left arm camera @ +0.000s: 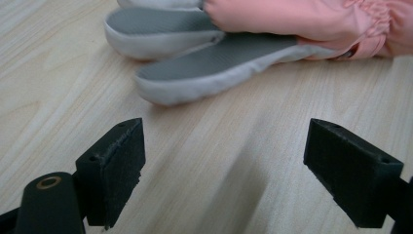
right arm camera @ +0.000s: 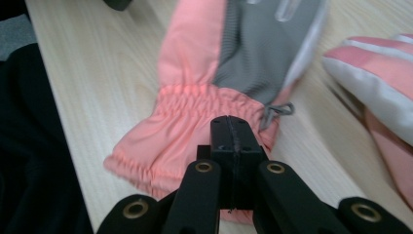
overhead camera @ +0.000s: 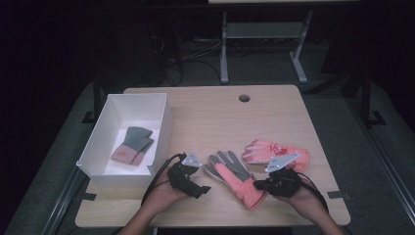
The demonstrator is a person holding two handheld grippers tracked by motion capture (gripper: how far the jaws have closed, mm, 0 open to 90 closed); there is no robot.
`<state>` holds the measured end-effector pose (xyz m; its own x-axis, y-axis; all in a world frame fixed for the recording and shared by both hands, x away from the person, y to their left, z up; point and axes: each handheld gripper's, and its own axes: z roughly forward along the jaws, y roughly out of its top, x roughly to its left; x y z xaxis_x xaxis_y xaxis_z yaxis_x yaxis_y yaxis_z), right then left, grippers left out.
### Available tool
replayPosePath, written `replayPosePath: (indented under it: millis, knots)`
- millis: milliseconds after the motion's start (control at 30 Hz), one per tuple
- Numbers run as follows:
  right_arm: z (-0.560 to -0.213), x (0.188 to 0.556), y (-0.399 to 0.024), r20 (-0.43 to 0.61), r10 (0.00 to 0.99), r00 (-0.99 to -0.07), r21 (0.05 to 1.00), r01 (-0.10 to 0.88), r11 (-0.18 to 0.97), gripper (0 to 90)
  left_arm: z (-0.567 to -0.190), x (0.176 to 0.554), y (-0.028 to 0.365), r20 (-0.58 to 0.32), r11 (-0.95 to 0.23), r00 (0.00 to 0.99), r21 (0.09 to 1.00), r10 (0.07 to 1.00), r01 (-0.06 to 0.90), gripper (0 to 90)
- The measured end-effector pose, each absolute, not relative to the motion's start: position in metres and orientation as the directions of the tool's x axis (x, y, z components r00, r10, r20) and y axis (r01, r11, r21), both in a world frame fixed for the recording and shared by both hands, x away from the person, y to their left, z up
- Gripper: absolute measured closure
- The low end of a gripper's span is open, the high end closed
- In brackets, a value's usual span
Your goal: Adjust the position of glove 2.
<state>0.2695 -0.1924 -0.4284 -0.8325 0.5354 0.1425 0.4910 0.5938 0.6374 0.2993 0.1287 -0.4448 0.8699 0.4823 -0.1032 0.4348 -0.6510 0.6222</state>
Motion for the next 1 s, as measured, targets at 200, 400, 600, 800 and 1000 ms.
replayPosePath:
  millis: [200, 400, 600, 800, 1000]
  knots:
    - [-0.427, 0.272, -0.197, 0.166, 0.526, -0.834, 0.651, 0.493, 0.577, 90.0, -0.445, 0.300, 0.128, -0.100, -0.661, 0.874, 0.615, 0.476, 0.431, 14.9]
    - [-0.417, 0.276, -0.207, 0.158, 0.528, -0.834, 0.687, 0.477, 0.548, 90.0, -0.444, 0.297, 0.128, -0.104, -0.653, 0.869, 0.619, 0.483, 0.437, 14.9]
    - [-0.405, 0.289, -0.232, 0.109, 0.600, -0.792, 0.716, 0.482, 0.505, 90.0, -0.441, 0.295, 0.127, -0.138, -0.637, 0.872, 0.630, 0.470, 0.444, 14.9]
    - [-0.398, 0.309, -0.266, 0.077, 0.688, -0.721, 0.737, 0.506, 0.448, 90.0, -0.445, 0.284, 0.131, -0.147, -0.635, 0.868, 0.625, 0.475, 0.453, 14.9]
    - [-0.403, 0.314, -0.302, 0.073, 0.774, -0.630, 0.741, 0.554, 0.381, 90.0, -0.443, 0.281, 0.137, -0.120, -0.638, 0.865, 0.628, 0.487, 0.446, 14.9]
